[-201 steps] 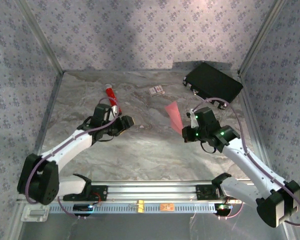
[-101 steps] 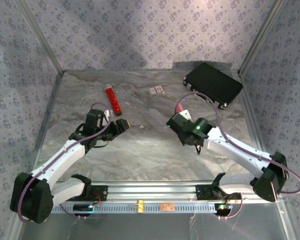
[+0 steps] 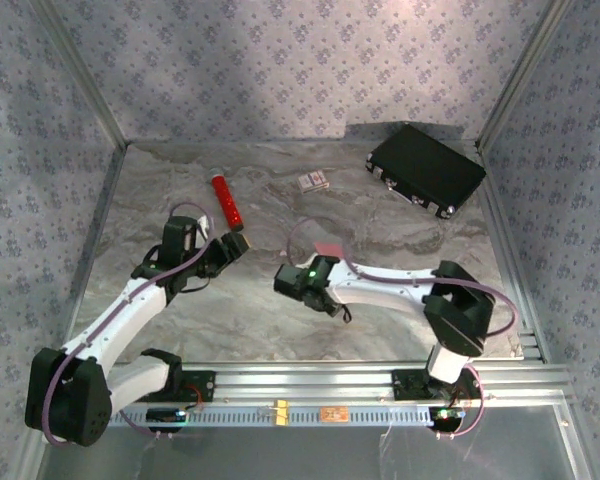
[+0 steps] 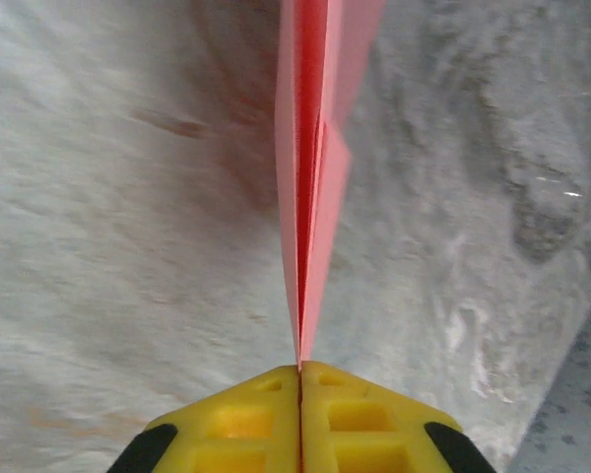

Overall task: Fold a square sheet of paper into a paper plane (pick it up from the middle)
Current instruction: Turn over the paper at the center of the table, then rotate the paper at the center of the table.

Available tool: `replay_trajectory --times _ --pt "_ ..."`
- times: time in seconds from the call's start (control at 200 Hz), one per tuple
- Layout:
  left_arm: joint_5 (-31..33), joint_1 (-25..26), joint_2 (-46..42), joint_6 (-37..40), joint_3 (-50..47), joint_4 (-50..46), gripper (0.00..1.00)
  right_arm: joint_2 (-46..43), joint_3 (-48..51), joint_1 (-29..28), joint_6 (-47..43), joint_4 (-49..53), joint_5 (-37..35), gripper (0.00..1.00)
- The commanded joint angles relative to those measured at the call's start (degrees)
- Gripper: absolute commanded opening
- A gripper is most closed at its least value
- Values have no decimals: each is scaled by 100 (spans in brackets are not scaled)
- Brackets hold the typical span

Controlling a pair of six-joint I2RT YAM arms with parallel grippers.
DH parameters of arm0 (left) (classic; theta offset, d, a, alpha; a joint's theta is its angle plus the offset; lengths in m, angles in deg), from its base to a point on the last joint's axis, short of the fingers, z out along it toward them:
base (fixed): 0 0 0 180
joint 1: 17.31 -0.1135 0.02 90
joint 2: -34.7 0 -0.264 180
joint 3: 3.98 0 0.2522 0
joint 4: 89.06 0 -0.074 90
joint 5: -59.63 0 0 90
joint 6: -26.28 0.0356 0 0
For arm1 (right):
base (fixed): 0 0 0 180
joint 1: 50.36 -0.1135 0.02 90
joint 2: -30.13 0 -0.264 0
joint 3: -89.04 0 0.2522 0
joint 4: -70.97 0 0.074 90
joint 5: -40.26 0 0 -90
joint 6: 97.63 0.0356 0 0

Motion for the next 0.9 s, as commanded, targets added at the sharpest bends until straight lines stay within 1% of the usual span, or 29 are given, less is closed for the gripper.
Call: replay_trajectory --times 0.0,0.125,0.2,0.24,0.31,0.385,0.44,0.51,0.56,0.605,0.645,0.705,0.764,0.834,0.894 --pt "-170 -66 -131 -10 -16 -111 68 169 -228 -75 260 -258 554 12" --pt "-246 -142 -127 235 85 -292 68 149 -233 -17 436 -729 1206 19" --pt "-326 -202 -50 319 108 -336 68 -21 -186 71 537 -1067 1661 30" --pt "-389 -222 31 318 101 -324 68 -163 -113 132 596 -1332 1970 33" --pt "-651 -259 229 307 203 -384 68 -502 40 326 781 -1768 2392 41" --pt "-899 -260 396 277 333 -588 66 -862 505 709 919 -2394 2931 43" --pt "-1039 -260 429 155 370 -693 62 -1092 819 1078 1024 -2864 3371 41" --pt "-1174 -251 363 -4 314 -574 58 -1336 1277 1564 1106 -3482 4044 33" --pt "-1144 -231 307 -78 158 -269 55 -1437 1564 1858 1135 -3854 4338 26" --pt "-1160 -218 330 -107 35 -4 49 -1479 1838 2107 1124 -4241 4571 21" --pt "-1239 -174 409 -88 -18 177 46 -1450 2039 2299 1125 -4567 4876 19" --pt "-1365 -97 575 -34 24 159 43 -1330 2149 2595 1149 -4680 5242 12" --pt "-1416 66 666 1 72 120 41 -1274 2222 2739 1160 -4670 5336 12" --pt "-1183 292 655 -51 -3 213 41 -1222 2321 2801 1098 -4761 5482 12" --pt "-1000 422 656 -221 -156 495 41 -1099 2345 2874 1070 -4721 5555 11"
